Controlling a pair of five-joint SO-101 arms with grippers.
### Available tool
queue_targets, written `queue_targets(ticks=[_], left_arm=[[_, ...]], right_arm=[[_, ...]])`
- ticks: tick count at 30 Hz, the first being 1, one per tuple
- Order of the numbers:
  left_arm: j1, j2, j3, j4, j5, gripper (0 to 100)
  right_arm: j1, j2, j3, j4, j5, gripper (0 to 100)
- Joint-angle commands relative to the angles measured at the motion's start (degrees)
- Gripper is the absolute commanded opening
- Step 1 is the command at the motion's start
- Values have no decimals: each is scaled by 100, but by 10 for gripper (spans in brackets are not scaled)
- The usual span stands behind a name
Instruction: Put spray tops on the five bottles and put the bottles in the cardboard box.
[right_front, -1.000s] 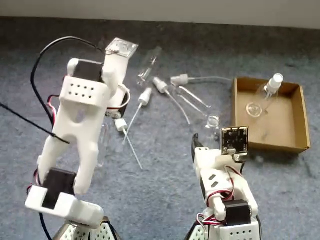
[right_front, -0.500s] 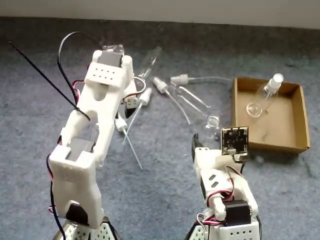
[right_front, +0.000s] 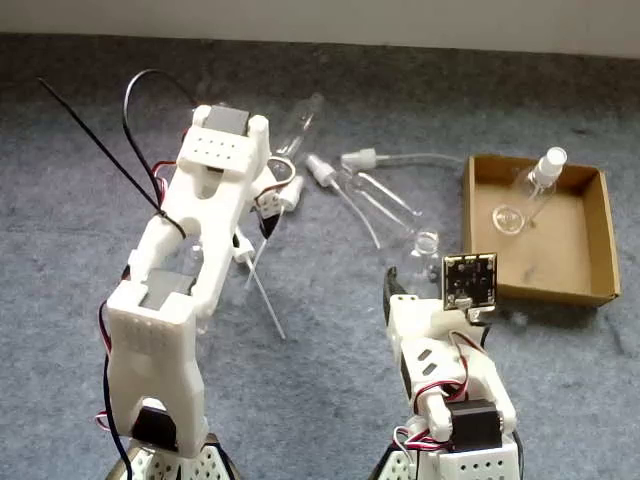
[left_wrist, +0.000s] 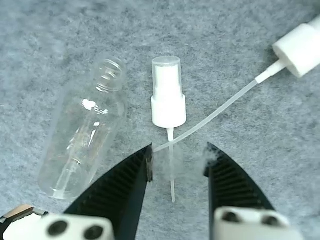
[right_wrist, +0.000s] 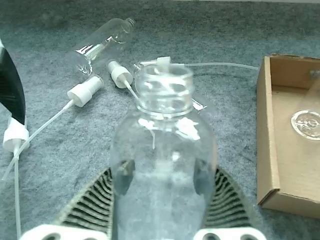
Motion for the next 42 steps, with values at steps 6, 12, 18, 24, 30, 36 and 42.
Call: queue_targets(ticks=[6, 12, 18, 24, 30, 36, 42], left_arm=[[-119, -48, 22, 9, 387, 266], [-242, -48, 295, -264, 422, 293], [-690, -48, 699, -765, 413, 284], [-673, -48, 927, -993, 404, 284], [-664, -40, 1024, -1020, 404, 284], [-356, 40, 1033, -1011, 413, 284], [-171, 646, 752, -976, 413, 284]], right_arm=[[48, -48, -66, -198, 18, 66], [48, -48, -66, -198, 18, 66], [48, -48, -66, -198, 18, 66], [48, -48, -57, -198, 18, 66], [48, -48, -57, -198, 18, 66], [48, -48, -57, -198, 18, 66], [48, -48, -57, -198, 18, 66]])
